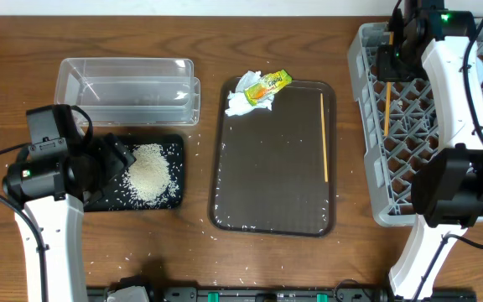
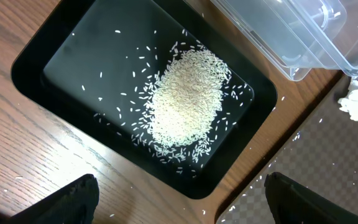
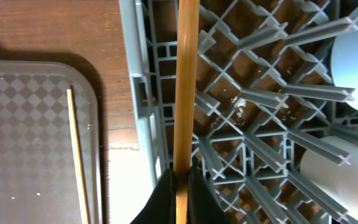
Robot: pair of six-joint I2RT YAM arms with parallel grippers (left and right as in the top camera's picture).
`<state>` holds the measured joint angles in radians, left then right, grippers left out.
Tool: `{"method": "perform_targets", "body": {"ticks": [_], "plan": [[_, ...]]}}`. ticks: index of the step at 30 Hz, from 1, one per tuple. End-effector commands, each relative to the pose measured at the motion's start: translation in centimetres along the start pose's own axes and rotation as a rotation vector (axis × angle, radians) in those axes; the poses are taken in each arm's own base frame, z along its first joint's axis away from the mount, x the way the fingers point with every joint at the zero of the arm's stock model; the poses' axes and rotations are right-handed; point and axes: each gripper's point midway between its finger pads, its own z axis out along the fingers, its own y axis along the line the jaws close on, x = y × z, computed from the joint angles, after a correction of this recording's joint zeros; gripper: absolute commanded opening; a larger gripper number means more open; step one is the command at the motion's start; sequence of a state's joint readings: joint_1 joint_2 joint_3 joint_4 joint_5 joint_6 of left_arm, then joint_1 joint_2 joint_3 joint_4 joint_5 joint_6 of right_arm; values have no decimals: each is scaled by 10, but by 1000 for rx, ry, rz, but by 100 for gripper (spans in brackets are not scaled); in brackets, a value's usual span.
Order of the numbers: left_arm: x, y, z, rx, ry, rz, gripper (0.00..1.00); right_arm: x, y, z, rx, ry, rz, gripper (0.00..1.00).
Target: Sort waste into correct bins and load items into the dishwasher rack
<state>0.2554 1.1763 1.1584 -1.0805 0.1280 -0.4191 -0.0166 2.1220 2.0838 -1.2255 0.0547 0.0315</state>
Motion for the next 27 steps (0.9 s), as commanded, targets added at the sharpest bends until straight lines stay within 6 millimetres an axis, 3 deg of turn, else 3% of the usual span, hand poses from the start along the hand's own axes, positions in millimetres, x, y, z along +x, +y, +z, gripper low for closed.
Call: {"method": "perform_targets", "body": {"ticks": [1,3,8,11,14,18,23,27], "plan": [[-3,0,-3,1,-10,-3,88,1,-9,4,45,8,-18,4],[-3,0,-3,1,-10,-3,88,1,-10,4,47,8,-18,9],[-3,0,-3,1,-10,-3,88,1,-9,4,46,8,-15,65],[-3,0,-3,1,-10,-3,88,4,-5,4,27,19,-2,76],[-3,0,-3,1,-10,-3,88,11,28,1,-148,45,-64,91],[-3,0,-3,1,-10,-3,89,21,68,-6,-319,73,-129,86],[-3,0,-3,1,-10,-3,88,35,97,-10,-329,123,-125,56],[-3,0,-3,1,-10,-3,88,51,112,-2,-249,172,-107,49]]}}
